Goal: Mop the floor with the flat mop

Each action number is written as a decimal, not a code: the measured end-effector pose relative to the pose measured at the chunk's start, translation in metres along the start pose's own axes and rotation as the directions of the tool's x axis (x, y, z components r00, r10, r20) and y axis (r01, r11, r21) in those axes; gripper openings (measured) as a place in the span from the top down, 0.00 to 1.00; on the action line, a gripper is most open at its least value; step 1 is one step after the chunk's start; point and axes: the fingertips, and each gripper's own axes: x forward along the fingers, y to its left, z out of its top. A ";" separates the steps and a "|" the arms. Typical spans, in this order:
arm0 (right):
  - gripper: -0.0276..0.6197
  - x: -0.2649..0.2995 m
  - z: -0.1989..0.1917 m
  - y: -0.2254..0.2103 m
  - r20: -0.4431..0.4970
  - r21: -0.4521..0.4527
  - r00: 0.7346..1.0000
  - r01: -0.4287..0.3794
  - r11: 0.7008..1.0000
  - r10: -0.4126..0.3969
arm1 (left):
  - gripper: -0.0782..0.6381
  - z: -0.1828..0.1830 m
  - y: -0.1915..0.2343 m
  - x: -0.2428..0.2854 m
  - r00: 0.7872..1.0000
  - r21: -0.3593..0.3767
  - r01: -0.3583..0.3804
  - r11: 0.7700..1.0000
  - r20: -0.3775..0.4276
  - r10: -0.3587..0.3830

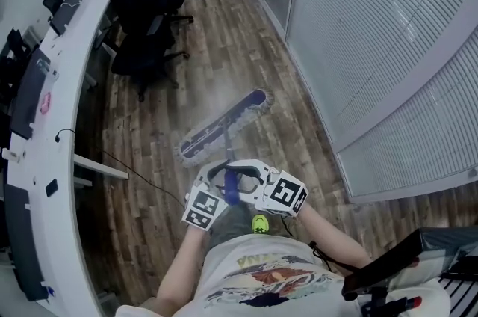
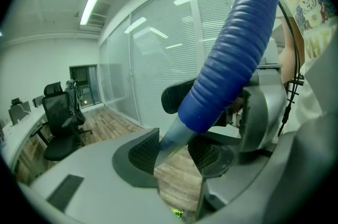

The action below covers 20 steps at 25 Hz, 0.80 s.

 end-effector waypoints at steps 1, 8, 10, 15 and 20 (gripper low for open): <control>0.61 -0.004 0.006 0.003 0.024 -0.001 1.000 0.006 1.000 -0.006 | 0.67 0.006 -0.003 -0.003 1.000 0.001 -0.008 1.000 0.014 0.008; 0.63 -0.001 0.018 0.008 0.032 -0.050 0.999 0.002 0.999 0.000 | 0.67 0.015 -0.002 -0.015 0.998 -0.007 -0.039 0.999 0.040 0.039; 0.64 0.000 0.020 0.004 0.032 -0.055 0.999 0.006 0.998 -0.004 | 0.67 0.018 0.001 -0.013 0.998 -0.010 -0.042 0.999 0.043 0.042; 0.64 0.008 0.026 -0.014 0.032 -0.061 0.999 0.006 0.998 -0.004 | 0.67 0.025 0.019 -0.007 0.997 -0.014 -0.054 0.998 0.058 0.054; 0.65 0.021 0.044 -0.039 0.070 -0.060 0.997 0.012 0.998 -0.008 | 0.67 0.039 0.047 -0.001 0.994 0.012 -0.065 0.998 0.088 0.064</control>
